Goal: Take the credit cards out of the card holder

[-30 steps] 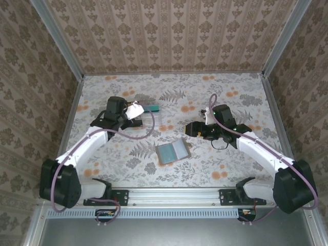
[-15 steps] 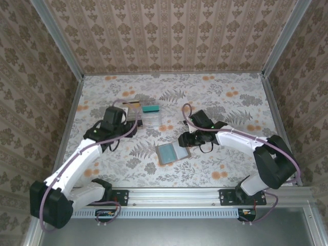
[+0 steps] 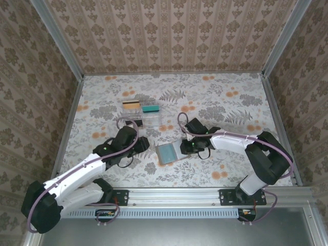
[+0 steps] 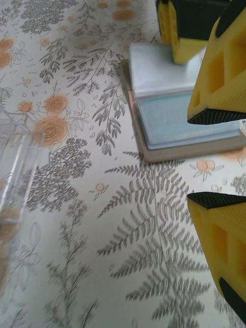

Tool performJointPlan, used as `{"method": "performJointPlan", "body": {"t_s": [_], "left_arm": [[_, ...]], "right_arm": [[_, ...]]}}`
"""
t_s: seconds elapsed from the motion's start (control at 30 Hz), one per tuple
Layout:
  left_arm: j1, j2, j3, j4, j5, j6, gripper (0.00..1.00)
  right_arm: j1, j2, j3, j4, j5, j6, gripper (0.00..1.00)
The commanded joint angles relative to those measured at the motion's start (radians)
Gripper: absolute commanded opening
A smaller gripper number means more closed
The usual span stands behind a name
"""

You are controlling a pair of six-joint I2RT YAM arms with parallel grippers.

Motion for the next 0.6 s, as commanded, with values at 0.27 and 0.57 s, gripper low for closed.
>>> {"method": "performJointPlan", "body": {"t_s": [0.27,0.57], "left_arm": [[-0.089,0.163,-0.040,0.211,0.083,-0.154,0.36],[-0.093,0.293,-0.037,0.329,0.162,-0.137,0.33]], "right_arm": [[0.079,0.001,-0.033,0.061,0.038,0.129,0.16],[0.083,-0.005,-0.036,0.060,0.047,0.137,0.14]]}}
